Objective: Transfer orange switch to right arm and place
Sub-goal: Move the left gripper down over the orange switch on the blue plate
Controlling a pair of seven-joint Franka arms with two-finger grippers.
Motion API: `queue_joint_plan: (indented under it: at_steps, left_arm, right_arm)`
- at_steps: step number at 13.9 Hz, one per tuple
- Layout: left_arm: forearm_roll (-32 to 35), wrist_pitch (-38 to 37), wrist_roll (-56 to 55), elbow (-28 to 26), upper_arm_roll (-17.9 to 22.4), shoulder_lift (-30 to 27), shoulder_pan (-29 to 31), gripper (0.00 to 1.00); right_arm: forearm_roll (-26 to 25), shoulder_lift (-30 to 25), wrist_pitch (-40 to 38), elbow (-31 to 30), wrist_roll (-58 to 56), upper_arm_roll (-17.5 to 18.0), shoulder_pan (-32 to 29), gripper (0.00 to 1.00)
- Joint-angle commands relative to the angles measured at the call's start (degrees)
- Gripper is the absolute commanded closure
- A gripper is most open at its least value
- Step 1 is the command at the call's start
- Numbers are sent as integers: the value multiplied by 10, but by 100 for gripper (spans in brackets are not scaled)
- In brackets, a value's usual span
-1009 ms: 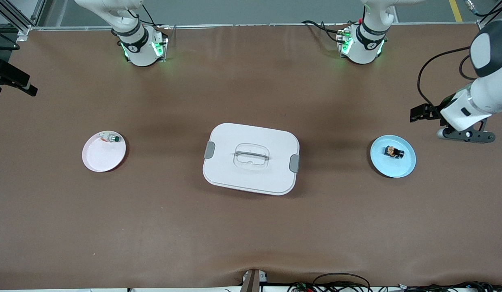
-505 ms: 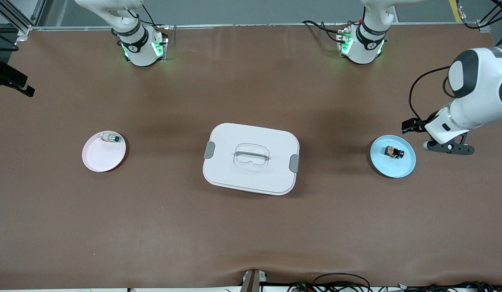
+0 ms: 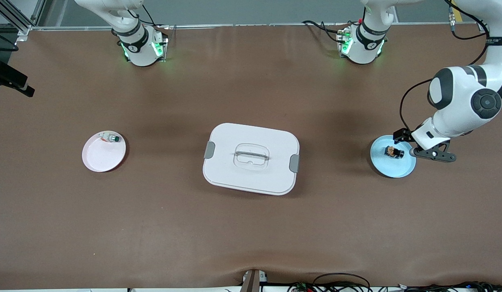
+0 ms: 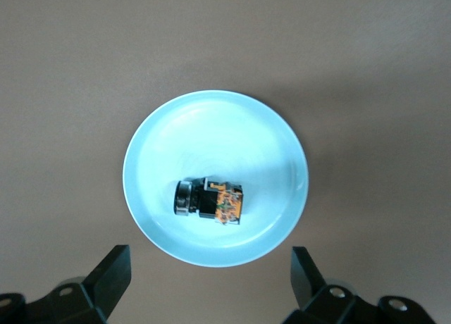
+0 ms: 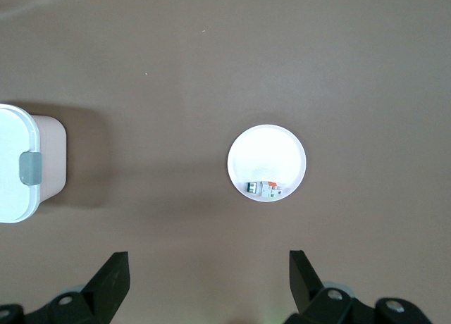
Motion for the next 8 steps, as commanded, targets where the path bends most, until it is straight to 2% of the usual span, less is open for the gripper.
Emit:
queue_joint_plan:
  at_steps: [1,8]
  left_arm:
    - [8,32,43,-4,-1,20,12,0]
    - [9,79,51,-5,-2,70,12,0]
  right_arm:
    - [-5,-14,6,-13,1,6,-7,0]
    - [-6,-14,7,-13,9,5,-10,0]
